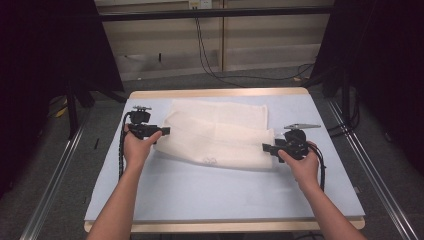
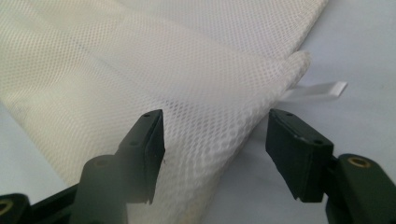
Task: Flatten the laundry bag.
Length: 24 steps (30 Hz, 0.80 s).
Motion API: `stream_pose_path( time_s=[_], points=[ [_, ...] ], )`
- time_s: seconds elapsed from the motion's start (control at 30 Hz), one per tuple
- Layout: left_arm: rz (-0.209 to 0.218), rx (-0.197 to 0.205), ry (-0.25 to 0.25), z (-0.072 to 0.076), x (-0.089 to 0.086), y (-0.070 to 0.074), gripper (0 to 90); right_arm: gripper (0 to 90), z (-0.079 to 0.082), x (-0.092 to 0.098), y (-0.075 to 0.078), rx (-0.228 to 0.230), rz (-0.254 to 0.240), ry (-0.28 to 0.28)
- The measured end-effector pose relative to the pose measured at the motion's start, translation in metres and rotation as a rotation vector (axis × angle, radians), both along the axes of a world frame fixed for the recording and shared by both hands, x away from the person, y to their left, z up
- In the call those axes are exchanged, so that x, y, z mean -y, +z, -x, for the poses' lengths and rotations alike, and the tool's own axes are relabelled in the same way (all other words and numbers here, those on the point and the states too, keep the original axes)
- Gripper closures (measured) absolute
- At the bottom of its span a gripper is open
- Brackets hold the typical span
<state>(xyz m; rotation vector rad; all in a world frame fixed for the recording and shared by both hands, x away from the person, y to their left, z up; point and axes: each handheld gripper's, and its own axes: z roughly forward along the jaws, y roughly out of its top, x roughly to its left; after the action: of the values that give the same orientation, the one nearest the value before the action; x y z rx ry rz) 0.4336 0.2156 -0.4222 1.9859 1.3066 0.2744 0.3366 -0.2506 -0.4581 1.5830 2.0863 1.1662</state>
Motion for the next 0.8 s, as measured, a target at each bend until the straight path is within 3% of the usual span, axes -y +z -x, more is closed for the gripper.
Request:
stream_pose_path(
  time_s=[0.1, 0.13, 0.2, 0.23, 0.33, 0.43, 0.47, 0.5, 0.6, 0.8],
  points=[
    [-0.034, -0.011, -0.005, -0.006, 0.004, 0.0, 39.0, 40.2, -0.007, -0.001, 0.0, 0.004, -0.006, -0.017],
    [-0.033, -0.009, -0.028, -0.009, 0.007, 0.0, 40.4, 43.5, -0.008, -0.001, 0.0, 0.006, -0.009, -0.03],
    [0.001, -0.003, -0.028, -0.013, 0.009, 0.0, 43.7, 47.0, -0.011, -0.002, 0.0, 0.008, 0.003, -0.043],
    [0.025, -0.016, -0.034, -0.014, 0.008, -0.001, 47.4, 50.5, -0.011, -0.002, 0.0, 0.009, 0.009, -0.047],
    [0.013, -0.027, -0.047, -0.015, 0.009, -0.002, 58.4, 66.7, -0.01, 0.001, 0.0, 0.003, 0.003, -0.038],
    [0.023, -0.029, -0.058, -0.012, 0.008, 0.0, 70.4, 76.0, -0.009, 0.005, 0.0, -0.012, -0.016, -0.025],
    [0.028, -0.024, -0.063, -0.011, 0.007, 0.002, 79.5, 80.4, -0.008, 0.005, 0.001, -0.007, -0.013, -0.019],
    [0.026, -0.018, -0.069, -0.01, 0.007, 0.004, 80.5, 82.9, -0.007, 0.005, 0.002, 0.004, -0.017, -0.007],
    [0.029, -0.023, -0.076, -0.004, 0.006, 0.011, 82.9, 84.1, -0.004, 0.005, 0.009, 0.039, -0.023, 0.023],
    [0.036, 0.005, -0.085, 0.008, 0.001, 0.021, 83.0, 84.7, 0.01, 0.008, 0.018, 0.097, -0.025, 0.057]
  ],
)
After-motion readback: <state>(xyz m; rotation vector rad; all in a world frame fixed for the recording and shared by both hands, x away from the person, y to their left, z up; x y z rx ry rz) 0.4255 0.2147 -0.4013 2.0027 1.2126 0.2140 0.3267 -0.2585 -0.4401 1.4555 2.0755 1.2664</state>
